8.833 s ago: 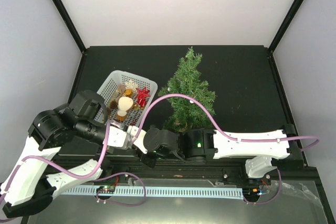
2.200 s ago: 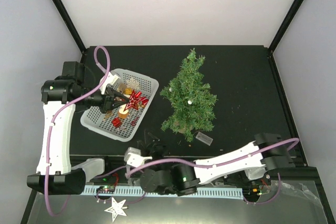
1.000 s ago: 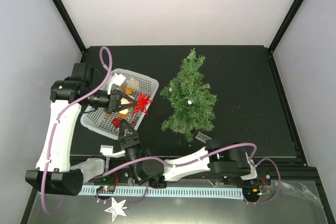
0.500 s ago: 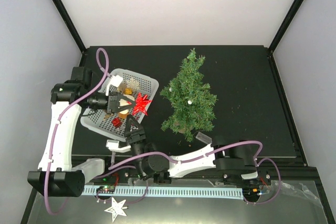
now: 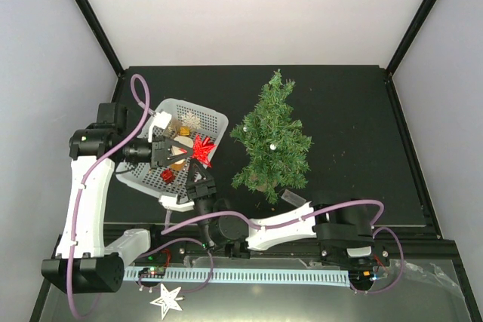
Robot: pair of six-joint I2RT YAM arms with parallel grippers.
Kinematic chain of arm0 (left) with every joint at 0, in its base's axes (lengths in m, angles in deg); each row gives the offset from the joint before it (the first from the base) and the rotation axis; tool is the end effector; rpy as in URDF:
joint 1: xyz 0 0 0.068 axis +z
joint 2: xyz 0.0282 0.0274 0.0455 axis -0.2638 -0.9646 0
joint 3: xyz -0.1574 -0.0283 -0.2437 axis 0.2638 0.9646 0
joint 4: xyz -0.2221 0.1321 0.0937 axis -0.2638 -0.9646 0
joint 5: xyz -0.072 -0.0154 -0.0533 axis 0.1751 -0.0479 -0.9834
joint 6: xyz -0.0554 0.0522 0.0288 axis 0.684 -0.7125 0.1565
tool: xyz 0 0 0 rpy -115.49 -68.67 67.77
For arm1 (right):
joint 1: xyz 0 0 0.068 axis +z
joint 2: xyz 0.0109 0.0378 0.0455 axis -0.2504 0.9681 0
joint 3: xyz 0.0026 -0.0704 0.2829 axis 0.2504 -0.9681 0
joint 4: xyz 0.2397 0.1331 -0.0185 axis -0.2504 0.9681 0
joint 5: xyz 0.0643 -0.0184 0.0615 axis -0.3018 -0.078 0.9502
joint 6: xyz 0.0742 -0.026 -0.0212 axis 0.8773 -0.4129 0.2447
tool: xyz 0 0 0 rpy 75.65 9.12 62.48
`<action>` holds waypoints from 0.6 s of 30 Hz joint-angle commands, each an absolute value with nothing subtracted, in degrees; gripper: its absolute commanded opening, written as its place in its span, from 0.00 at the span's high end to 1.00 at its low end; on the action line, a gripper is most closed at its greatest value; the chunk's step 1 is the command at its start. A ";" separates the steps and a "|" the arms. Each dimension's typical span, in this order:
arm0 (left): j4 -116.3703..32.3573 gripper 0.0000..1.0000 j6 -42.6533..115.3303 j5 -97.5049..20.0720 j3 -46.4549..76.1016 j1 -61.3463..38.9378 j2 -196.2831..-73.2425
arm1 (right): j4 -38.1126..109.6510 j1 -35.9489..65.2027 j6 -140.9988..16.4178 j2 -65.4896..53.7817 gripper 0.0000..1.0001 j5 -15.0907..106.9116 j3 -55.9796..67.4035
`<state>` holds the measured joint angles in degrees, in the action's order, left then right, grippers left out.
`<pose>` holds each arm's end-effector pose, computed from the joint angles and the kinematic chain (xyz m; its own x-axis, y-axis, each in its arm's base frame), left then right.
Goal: Decorate the small christmas tree
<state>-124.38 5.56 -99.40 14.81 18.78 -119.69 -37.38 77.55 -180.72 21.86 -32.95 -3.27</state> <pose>0.1614 -0.0561 0.3793 -0.7711 0.0714 -0.6328 0.6082 0.3770 -0.6986 0.0516 0.4293 0.3011 0.3328 -0.9343 -0.1280 0.1124 0.1740 -0.9783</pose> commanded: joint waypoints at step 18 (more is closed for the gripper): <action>-122.81 0.98 6.83 -102.88 17.29 19.57 -116.78 | -56.58 75.34 -180.94 19.76 0.79 -33.27 -2.97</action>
<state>-123.29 6.37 -100.95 17.06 19.11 -117.83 -37.69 76.13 -179.82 21.86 -33.54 -3.95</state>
